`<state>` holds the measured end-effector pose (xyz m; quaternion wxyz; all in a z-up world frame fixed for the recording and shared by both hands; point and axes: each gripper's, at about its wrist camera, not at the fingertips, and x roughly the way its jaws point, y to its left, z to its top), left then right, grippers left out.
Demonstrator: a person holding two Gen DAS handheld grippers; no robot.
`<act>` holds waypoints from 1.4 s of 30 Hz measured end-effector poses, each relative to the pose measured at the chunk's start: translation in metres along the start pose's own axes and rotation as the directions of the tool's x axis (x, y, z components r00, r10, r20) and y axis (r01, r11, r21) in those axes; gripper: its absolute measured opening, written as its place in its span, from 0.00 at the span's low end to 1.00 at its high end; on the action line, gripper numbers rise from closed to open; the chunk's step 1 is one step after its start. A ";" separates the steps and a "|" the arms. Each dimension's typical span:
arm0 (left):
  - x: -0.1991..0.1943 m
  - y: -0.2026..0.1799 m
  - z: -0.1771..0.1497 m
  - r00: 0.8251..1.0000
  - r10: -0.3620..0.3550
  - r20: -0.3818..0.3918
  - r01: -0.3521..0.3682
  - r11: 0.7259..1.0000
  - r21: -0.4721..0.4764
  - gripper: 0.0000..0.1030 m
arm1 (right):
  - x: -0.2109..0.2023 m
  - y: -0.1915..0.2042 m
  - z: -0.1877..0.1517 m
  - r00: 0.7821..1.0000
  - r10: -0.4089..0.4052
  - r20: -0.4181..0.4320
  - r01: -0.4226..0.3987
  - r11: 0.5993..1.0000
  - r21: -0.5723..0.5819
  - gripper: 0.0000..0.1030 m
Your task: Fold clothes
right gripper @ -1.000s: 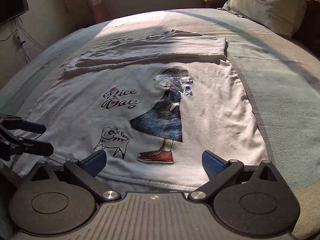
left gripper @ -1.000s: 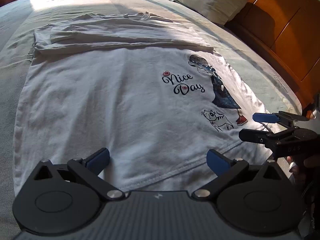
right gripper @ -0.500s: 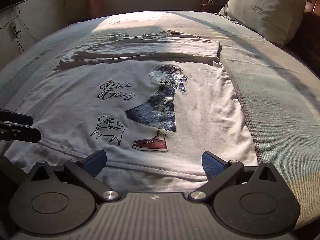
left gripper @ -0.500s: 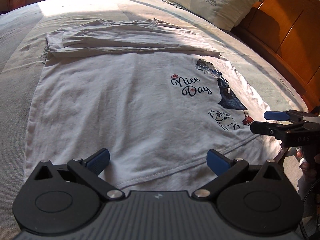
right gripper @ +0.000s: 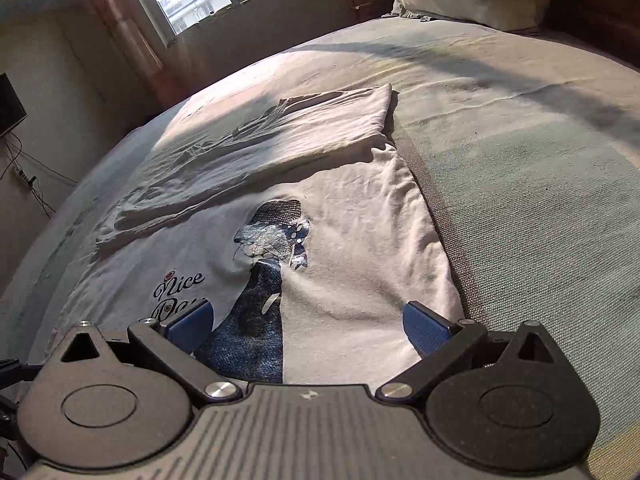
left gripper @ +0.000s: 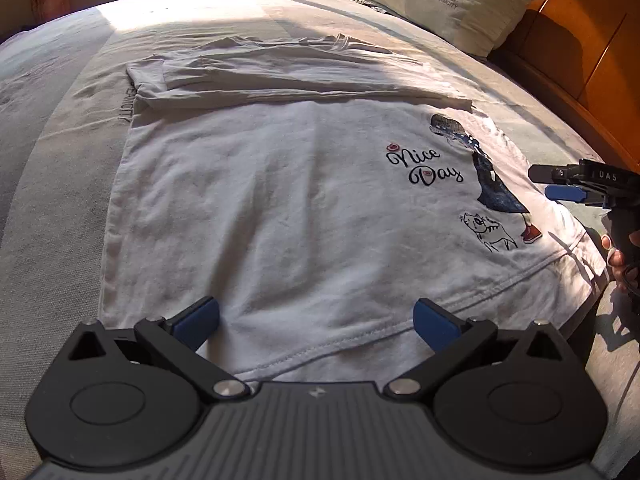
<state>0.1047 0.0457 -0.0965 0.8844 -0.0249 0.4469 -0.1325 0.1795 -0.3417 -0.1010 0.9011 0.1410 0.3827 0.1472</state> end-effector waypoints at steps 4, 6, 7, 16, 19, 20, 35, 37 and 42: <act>0.004 -0.005 0.004 1.000 0.021 -0.010 -0.021 1.000 0.016 0.99 | -0.012 -0.003 0.010 0.999 -0.032 0.015 0.031 0.999 0.040 1.00; 0.005 -0.006 0.005 0.999 0.029 -0.015 -0.029 0.999 0.020 0.99 | -0.009 0.008 0.021 0.999 0.012 0.036 -0.012 1.000 0.012 1.00; 0.005 -0.007 0.006 0.999 0.033 -0.017 -0.032 0.999 0.022 0.99 | -0.005 0.015 0.028 0.998 0.053 0.040 -0.053 0.999 0.002 1.00; -0.020 -0.004 0.015 0.999 0.030 0.027 -0.031 0.998 0.050 0.99 | 0.068 0.044 0.044 0.991 0.116 -0.061 -0.121 0.990 -0.073 1.00; -0.020 -0.002 0.021 0.999 0.030 0.032 -0.032 0.997 0.063 0.99 | 0.054 0.011 0.045 0.999 0.042 -0.002 -0.042 0.999 -0.016 0.99; -0.018 -0.002 0.022 0.999 0.023 0.031 -0.025 0.998 0.061 0.99 | 0.049 0.002 0.047 1.000 0.017 0.011 -0.018 1.000 0.018 1.00; -0.018 -0.019 0.004 0.999 0.028 -0.043 -0.021 0.988 0.156 0.99 | 0.019 0.073 0.014 0.991 0.023 -0.133 -0.061 0.957 -0.285 1.00; -0.020 -0.017 -0.003 0.998 0.036 -0.056 -0.027 0.986 0.166 0.99 | 0.009 0.088 -0.013 0.987 -0.030 -0.158 -0.036 0.917 -0.397 1.00; -0.025 -0.015 -0.019 0.994 0.057 -0.090 -0.039 0.980 0.193 0.99 | -0.010 0.086 -0.055 0.987 -0.088 -0.134 0.024 0.908 -0.419 1.00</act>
